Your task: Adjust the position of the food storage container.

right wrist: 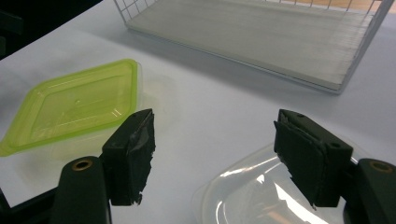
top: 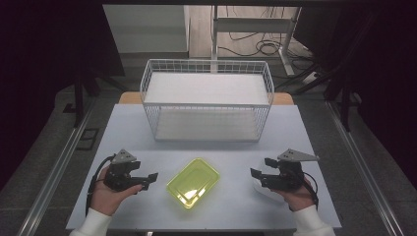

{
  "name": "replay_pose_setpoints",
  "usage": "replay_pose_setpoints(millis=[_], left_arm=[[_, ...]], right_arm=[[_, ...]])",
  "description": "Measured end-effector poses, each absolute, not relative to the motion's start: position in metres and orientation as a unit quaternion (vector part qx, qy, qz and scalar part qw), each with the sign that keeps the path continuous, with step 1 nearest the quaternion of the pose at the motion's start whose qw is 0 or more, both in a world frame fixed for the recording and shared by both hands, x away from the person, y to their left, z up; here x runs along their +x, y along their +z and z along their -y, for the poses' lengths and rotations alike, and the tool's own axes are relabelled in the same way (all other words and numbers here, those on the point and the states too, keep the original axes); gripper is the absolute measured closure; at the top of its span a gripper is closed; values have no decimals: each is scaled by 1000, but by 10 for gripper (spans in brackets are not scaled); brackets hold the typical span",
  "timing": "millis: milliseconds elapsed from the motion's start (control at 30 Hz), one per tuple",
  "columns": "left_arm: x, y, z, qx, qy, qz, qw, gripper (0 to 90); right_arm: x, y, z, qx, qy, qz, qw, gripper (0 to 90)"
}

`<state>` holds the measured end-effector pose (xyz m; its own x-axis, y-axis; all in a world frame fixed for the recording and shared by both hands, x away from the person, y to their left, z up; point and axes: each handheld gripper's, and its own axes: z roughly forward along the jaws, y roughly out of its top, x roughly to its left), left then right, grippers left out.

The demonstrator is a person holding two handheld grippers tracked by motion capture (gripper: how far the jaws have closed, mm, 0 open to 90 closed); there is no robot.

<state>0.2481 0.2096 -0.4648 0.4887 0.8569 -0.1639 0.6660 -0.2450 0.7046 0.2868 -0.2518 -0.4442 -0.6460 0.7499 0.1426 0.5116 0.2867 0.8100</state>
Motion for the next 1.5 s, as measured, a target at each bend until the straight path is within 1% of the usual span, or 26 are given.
replay_pose_setpoints(millis=[267,400,733,1033,1500], left_arm=[[248,-467,-211,774,124,-496,374,210],[244,-466,-210,778,132,-487,373,212],[240,-457,-203,784,145,-478,368,230],[239,-453,-191,792,139,-466,370,232],[237,-443,-171,801,117,-439,389,245]], right_arm=[[287,-444,250,391,445,-795,133,287],[286,-440,253,400,448,-787,137,287],[282,-443,241,390,435,-800,138,282],[281,-444,242,391,436,-799,136,281],[277,-443,243,393,436,-798,138,279]])
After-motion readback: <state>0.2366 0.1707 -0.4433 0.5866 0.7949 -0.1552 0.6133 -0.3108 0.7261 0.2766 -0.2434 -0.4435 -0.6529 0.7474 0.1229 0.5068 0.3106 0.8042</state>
